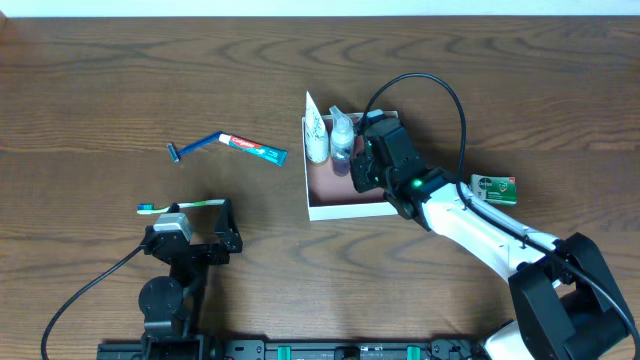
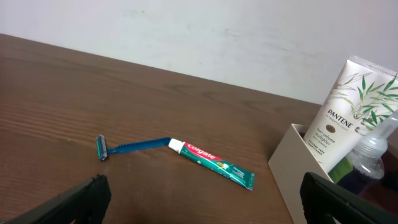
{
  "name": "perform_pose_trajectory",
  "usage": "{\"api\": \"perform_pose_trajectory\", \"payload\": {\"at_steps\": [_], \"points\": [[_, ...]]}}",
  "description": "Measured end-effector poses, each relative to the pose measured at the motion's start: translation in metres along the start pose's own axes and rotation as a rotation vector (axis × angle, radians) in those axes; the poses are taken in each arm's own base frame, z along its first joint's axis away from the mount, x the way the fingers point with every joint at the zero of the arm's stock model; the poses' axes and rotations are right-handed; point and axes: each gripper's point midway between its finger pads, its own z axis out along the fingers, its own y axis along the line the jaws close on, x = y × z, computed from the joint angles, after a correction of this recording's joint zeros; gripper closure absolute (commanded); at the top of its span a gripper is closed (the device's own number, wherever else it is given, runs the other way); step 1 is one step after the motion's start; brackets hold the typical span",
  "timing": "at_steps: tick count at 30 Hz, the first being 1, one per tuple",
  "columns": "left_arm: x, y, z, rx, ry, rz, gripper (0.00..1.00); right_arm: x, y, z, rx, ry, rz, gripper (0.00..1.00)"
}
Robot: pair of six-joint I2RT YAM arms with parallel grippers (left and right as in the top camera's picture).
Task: Pack container
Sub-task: 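Lower the soap bottle into the box and open the right gripper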
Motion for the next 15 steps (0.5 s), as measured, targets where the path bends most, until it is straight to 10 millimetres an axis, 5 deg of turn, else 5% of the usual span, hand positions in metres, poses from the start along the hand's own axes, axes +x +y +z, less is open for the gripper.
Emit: {"api": "perform_pose_trajectory", "payload": {"at_steps": [15], "points": [[0.000,0.000,0.000,0.000,0.000,0.000,0.02,-0.018,-0.003,0.010,0.015,-0.086,-0.001,0.99]]}}
